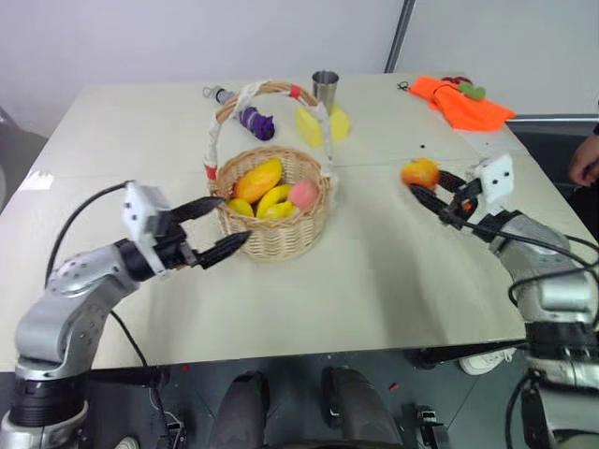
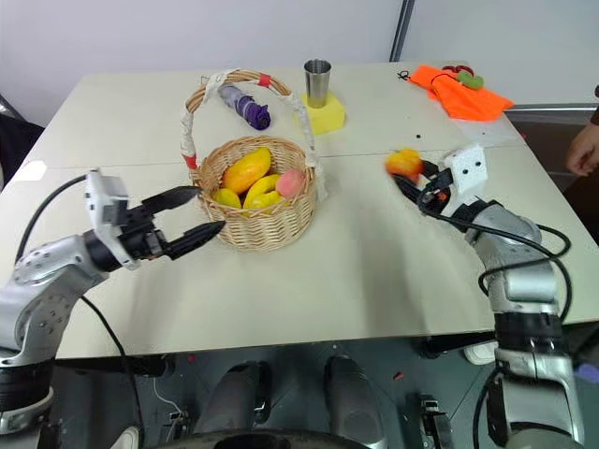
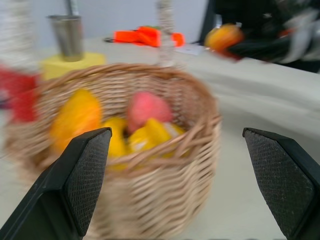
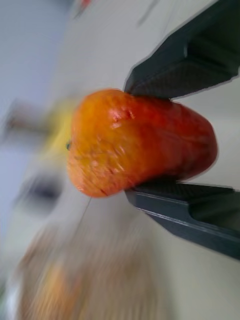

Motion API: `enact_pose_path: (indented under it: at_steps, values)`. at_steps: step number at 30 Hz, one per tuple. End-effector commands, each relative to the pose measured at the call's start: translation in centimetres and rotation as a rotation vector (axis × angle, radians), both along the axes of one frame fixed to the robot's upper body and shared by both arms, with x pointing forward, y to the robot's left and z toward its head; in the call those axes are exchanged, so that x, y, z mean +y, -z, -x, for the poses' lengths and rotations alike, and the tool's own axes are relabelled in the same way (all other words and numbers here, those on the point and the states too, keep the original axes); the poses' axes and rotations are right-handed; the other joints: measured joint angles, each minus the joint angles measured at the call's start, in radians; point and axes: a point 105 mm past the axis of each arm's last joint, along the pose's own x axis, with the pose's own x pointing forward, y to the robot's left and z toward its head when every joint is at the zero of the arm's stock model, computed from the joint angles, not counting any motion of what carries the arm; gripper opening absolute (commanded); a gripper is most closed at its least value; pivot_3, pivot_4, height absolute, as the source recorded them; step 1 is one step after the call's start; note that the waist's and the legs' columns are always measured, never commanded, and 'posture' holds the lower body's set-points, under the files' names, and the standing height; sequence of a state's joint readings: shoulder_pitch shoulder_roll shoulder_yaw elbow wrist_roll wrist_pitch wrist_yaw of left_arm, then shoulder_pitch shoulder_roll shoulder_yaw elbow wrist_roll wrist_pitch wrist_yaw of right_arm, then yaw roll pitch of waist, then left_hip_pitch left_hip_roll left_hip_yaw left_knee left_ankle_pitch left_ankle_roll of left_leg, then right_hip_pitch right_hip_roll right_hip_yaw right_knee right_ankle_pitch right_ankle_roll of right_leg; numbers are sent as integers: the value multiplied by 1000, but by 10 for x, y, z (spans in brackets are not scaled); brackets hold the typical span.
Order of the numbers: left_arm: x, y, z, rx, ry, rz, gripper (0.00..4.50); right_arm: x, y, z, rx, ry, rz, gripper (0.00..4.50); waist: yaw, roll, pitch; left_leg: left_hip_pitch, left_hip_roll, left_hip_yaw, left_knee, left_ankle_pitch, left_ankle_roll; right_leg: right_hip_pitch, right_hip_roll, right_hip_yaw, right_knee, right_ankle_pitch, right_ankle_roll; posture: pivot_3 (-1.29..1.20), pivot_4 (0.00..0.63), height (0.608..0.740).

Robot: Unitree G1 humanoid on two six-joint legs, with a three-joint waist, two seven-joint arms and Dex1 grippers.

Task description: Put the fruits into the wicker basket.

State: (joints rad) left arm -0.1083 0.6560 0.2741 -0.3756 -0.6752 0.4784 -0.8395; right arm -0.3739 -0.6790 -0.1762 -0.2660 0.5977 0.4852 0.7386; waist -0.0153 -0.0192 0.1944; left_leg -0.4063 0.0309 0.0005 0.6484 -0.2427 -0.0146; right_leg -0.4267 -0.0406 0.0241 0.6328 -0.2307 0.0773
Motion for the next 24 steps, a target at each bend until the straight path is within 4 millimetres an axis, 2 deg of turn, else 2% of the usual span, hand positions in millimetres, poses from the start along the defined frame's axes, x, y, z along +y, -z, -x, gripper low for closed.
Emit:
enact_pose_path:
  at_steps: [1,4,6,9,11,12,15,17,22,24]
  values:
    - [14,-2,2,-30,-12,-26,4500,58,-18,33,25,-245,19,1814,0,-1,-1,0,0,0,0,0,0,0,0,0,0,0,-1,0,150,740]
    - [16,-2,-1,-36,-13,-21,4500,103,-22,19,41,-233,13,1814,-4,-2,-1,0,1,0,1,0,0,0,0,-1,-1,2,-4,0,150,740]
    - [14,-4,-2,-45,-9,-17,4500,127,-24,-1,67,-153,-3,1814,-3,-1,-1,0,1,1,1,0,0,-1,0,0,-1,3,-7,0,150,740]
    - [10,-5,-2,-60,-5,-12,4500,144,-21,-29,91,-18,-15,1814,2,-1,-1,-2,1,1,1,0,-1,-3,1,-1,-1,3,-6,0,150,740]
    - [8,-6,-2,-67,-7,-11,4500,152,-18,-29,88,-33,6,1814,9,-2,-1,-3,1,0,0,1,-1,-4,0,-2,-1,3,-6,0,150,740]
    - [7,-6,-1,-71,-6,-7,4500,156,-16,-29,87,-39,12,2306,10,-2,-1,-4,0,0,0,1,-1,-4,-2,-2,-2,3,-5,0,150,740]
    - [4,-7,0,-81,-8,-1,4500,159,-20,-28,26,-46,33,3760,2,-2,-1,-5,-1,3,-1,0,-1,-4,-5,-2,-4,3,-4,0,150,740]
    - [3,-8,0,-86,-11,5,4500,156,-26,-25,-30,-43,37,4423,0,-2,-1,-5,-1,4,0,0,-1,-4,-5,-2,-4,4,-4,0,150,740]
    - [2,-9,3,-88,-17,52,4500,130,-32,8,-104,-190,20,4423,4,-3,-1,-4,0,1,0,0,-1,-3,-2,-3,-3,3,-4,0,150,740]
    - [2,-6,5,-74,-15,56,4500,108,-24,1,-60,-115,19,4423,1,-3,-1,-4,0,2,0,0,-1,-3,-2,-3,-3,3,-4,0,150,740]
